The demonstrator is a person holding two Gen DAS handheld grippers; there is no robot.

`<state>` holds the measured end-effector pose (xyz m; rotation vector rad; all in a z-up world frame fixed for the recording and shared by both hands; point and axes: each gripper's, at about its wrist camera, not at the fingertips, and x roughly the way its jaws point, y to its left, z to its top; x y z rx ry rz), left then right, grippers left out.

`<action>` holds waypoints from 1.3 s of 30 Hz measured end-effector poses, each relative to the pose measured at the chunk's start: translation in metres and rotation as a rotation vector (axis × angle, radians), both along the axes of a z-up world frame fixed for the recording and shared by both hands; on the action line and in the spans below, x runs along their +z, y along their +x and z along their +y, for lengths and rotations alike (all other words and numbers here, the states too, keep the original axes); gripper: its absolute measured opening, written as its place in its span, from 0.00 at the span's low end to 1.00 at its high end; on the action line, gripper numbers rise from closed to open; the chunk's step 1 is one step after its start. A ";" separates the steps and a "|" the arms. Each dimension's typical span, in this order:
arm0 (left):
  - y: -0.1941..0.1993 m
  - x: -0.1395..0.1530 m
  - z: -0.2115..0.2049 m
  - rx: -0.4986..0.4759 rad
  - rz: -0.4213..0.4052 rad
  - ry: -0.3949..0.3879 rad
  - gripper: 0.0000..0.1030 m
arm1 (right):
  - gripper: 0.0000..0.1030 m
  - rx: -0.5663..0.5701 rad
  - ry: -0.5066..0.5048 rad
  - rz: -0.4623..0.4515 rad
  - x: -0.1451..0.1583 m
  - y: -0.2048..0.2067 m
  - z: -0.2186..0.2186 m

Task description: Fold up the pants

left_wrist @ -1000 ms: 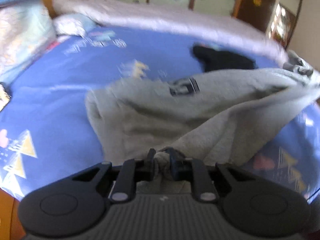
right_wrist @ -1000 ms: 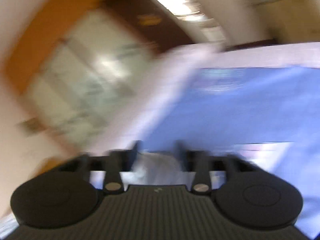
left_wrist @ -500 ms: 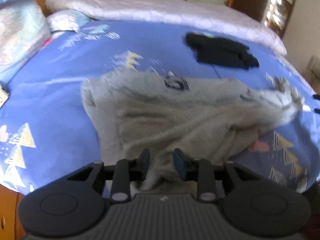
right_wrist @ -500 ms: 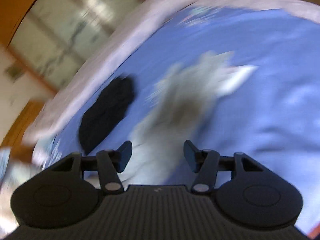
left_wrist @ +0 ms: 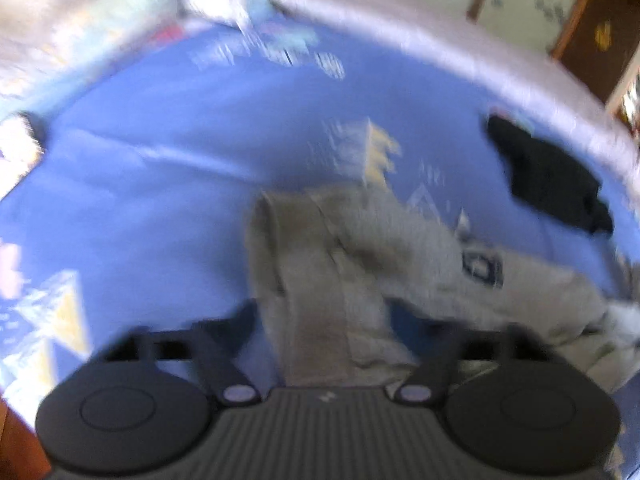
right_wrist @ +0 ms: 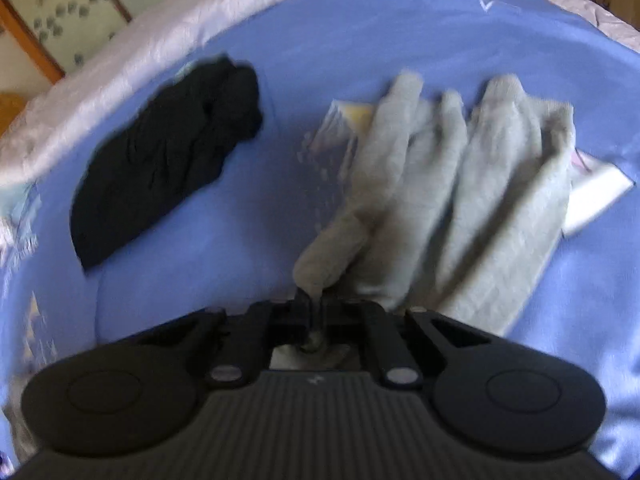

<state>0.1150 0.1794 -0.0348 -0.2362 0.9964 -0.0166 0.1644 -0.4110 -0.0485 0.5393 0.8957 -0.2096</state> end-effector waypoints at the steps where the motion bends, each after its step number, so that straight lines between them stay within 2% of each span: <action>1: 0.009 -0.010 -0.004 0.002 0.040 0.006 0.27 | 0.07 -0.026 0.004 -0.051 0.014 -0.002 -0.001; 2: 0.017 -0.018 -0.007 0.017 0.060 0.032 0.19 | 0.07 -0.054 0.011 -0.095 0.025 0.001 -0.005; 4: 0.028 -0.020 -0.009 0.027 0.052 0.034 0.16 | 0.07 -0.118 0.051 -0.175 0.048 0.015 -0.019; 7: 0.043 0.002 -0.004 0.074 -0.040 0.001 0.06 | 0.08 -0.173 0.090 -0.265 0.074 0.043 -0.032; 8: 0.045 0.010 -0.002 0.102 -0.075 0.001 0.02 | 0.12 -0.187 0.095 -0.280 0.076 0.053 -0.031; 9: 0.048 0.016 0.000 0.133 -0.117 0.005 0.03 | 0.22 -0.198 0.108 -0.286 0.074 0.061 -0.030; 10: 0.049 0.021 0.001 0.170 -0.154 0.034 0.05 | 0.56 -0.190 0.122 -0.269 0.069 0.067 -0.028; 11: 0.050 0.024 0.001 0.206 -0.158 0.075 0.09 | 0.67 -0.181 0.115 -0.221 0.063 0.072 -0.025; 12: 0.051 0.024 0.002 0.216 -0.133 0.083 0.16 | 0.65 -0.182 0.086 -0.191 0.059 0.072 -0.022; 13: 0.047 0.025 0.004 0.200 -0.113 0.057 0.18 | 0.65 -0.166 0.053 -0.187 0.058 0.065 -0.020; 14: 0.038 0.027 0.006 0.169 -0.113 0.027 0.24 | 0.63 -0.144 0.034 -0.205 0.059 0.055 -0.023; 16: 0.005 0.037 0.002 0.097 -0.148 0.045 0.41 | 0.64 -0.139 -0.013 -0.225 0.059 0.027 -0.037; 18: -0.034 0.047 -0.005 0.002 -0.200 0.071 0.80 | 0.64 -0.174 -0.083 -0.212 0.055 -0.005 -0.064; 20: -0.072 0.053 -0.021 -0.101 -0.237 0.092 1.00 | 0.64 -0.249 -0.120 -0.187 0.050 -0.039 -0.095; 22: -0.100 0.052 -0.038 -0.201 -0.237 0.133 1.00 | 0.64 -0.353 -0.092 -0.171 0.043 -0.076 -0.126; 24: -0.119 0.043 -0.053 -0.245 -0.183 0.164 1.00 | 0.65 -0.455 -0.008 -0.184 0.031 -0.108 -0.154; 26: -0.126 0.037 -0.052 -0.202 -0.127 0.130 1.00 | 0.66 -0.528 0.087 -0.180 0.015 -0.130 -0.173; 29: -0.123 0.035 -0.026 -0.065 -0.043 -0.005 1.00 | 0.65 -0.572 0.216 -0.175 -0.008 -0.145 -0.184; 32: -0.122 0.035 0.007 0.063 0.027 -0.168 1.00 | 0.65 -0.560 0.247 -0.169 -0.015 -0.136 -0.179; 37: -0.136 0.021 0.029 0.184 0.101 -0.266 1.00 | 0.63 -0.506 0.263 -0.145 -0.018 -0.084 -0.173; 39: -0.140 0.012 0.035 0.241 0.125 -0.322 1.00 | 0.46 -0.495 0.271 -0.120 -0.025 -0.068 -0.174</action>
